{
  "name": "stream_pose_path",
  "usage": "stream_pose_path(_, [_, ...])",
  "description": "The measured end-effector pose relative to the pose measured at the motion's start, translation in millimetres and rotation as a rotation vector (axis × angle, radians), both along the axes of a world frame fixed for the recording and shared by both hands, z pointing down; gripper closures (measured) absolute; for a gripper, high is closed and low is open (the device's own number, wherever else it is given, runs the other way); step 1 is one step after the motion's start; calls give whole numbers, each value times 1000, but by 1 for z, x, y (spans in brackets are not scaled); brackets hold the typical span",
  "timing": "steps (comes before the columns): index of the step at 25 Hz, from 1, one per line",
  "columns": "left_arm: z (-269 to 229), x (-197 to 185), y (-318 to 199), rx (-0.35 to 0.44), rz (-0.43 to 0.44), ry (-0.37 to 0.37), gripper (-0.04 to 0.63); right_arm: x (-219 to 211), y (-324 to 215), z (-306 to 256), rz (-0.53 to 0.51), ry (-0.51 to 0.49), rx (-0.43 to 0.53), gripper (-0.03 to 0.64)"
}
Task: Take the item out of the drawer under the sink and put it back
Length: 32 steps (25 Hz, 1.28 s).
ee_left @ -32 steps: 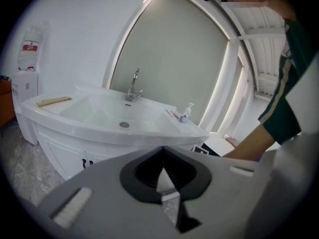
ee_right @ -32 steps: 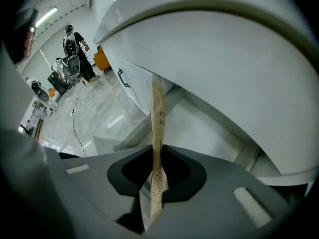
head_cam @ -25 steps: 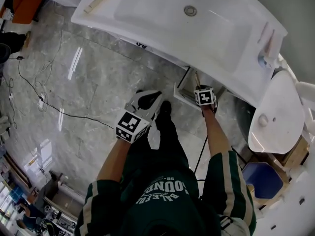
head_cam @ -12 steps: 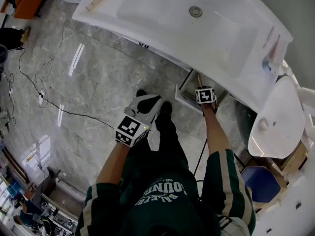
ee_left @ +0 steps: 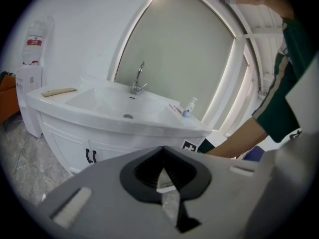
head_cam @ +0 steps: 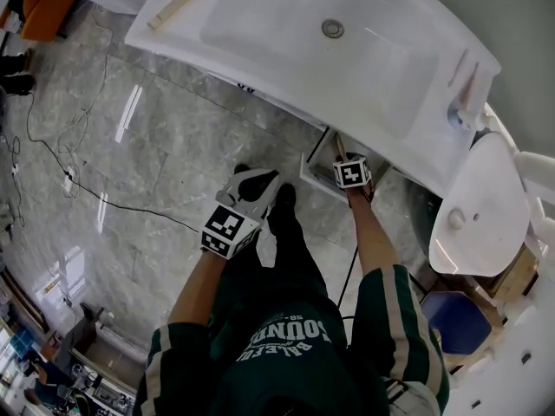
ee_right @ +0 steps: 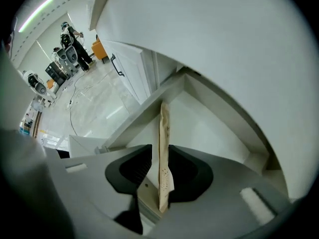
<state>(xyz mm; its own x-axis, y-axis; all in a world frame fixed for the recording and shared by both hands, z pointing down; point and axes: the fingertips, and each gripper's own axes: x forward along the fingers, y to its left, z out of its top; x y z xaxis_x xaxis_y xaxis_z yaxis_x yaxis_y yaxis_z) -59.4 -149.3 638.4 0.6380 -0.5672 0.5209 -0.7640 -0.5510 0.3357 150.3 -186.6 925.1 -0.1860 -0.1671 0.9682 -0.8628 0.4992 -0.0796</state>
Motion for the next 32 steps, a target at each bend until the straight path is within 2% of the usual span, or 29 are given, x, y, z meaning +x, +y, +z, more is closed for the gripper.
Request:
stream_pose_path(7, [-23, -2, -1, 16, 2, -5, 546, 1, 6, -55, 56, -27, 81, 538])
stream_pose_path(9, [-33, -2, -2, 23, -5, 1, 546, 2, 5, -79, 66, -26, 122, 582])
stream_pose_path(11, [-41, -4, -1, 29, -15, 3, 546, 2, 7, -99, 78, -38, 153, 596])
stream_pose_path(13, [-47, -6, 1, 34, -26, 4, 546, 0, 13, -115, 88, -64, 178, 615])
stream_pose_path(18, [-71, -5, -2, 81, -29, -1, 546, -11, 17, -168, 125, -174, 253, 615])
stream_pose_path(23, [-102, -5, -3, 144, -29, -6, 546, -36, 18, -241, 121, -302, 376, 615])
stream_pose_path(32, [-164, -12, -15, 274, -58, 1, 546, -50, -17, -398, 92, -447, 703, 615])
